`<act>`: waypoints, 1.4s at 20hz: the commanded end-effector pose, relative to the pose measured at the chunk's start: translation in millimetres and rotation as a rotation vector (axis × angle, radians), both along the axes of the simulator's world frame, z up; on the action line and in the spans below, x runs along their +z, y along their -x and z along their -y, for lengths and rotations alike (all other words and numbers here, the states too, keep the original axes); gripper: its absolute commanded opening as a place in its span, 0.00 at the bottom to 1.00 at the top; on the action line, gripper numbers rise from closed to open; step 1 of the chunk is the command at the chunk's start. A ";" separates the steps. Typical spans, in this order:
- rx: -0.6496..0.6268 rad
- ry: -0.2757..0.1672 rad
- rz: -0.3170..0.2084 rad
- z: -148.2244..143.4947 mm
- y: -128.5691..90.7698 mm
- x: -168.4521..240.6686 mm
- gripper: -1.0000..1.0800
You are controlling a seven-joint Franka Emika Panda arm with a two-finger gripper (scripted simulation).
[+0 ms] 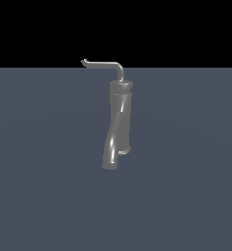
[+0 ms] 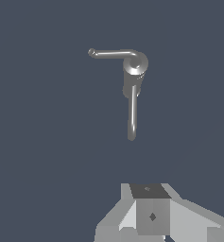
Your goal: Turn on the faucet by rotating a designated handle.
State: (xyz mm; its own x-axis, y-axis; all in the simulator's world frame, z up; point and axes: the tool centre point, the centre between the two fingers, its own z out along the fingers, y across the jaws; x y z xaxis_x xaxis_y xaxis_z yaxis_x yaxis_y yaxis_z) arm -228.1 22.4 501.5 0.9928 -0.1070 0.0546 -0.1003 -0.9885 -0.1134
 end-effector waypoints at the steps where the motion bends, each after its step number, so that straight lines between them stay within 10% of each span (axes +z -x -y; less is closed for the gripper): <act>1: -0.036 -0.012 -0.008 -0.5 -7.6 -1.9 0.00; 28: -0.687 -0.098 -0.162 -14.9 -133.7 -63.7 0.00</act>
State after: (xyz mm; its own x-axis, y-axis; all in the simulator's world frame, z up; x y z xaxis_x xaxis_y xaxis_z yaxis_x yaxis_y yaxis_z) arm -101.6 36.1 442.8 0.7227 -0.6802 -0.1227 -0.6911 -0.7097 -0.1365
